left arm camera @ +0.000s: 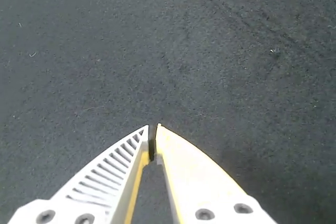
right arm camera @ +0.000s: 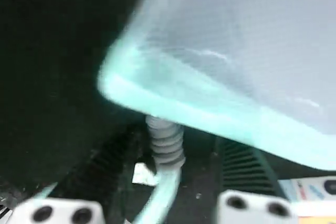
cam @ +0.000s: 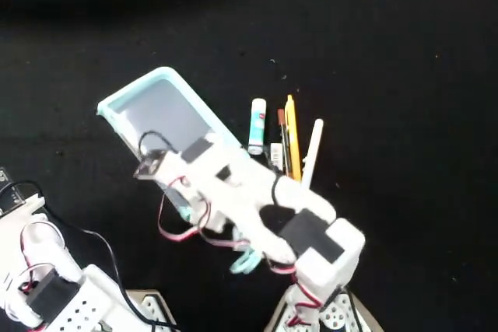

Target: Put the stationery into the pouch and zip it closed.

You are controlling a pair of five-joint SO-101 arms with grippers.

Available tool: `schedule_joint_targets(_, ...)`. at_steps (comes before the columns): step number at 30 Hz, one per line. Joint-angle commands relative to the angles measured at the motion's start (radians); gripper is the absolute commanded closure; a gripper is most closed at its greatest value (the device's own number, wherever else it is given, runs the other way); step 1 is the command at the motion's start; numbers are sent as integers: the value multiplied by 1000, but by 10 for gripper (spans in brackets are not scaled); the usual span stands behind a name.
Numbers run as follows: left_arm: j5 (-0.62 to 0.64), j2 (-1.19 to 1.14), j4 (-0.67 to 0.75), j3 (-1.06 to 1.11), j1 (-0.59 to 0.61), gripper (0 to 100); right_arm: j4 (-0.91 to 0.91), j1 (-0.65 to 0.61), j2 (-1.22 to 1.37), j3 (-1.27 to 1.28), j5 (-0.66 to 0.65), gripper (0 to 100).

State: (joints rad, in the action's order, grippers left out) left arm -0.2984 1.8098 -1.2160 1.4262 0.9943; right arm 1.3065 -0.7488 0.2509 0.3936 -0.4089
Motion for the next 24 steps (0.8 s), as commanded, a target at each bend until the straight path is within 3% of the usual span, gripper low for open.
schedule_joint_targets(1,-11,5,20,-71,-12,953,84,74,-28,-70,-5,966)
schedule_joint_targets(7,-11,5,20,-61,-13,953,166,180,-232,-50,-8,986)
schedule_joint_targets(11,-11,5,20,-42,-21,953,121,221,-421,108,-63,986)
schedule_joint_targets(18,-29,3,20,79,-282,953,-265,293,-567,504,-75,985)
schedule_joint_targets(24,-97,-2,-26,90,-426,953,-348,367,-575,541,-75,986)
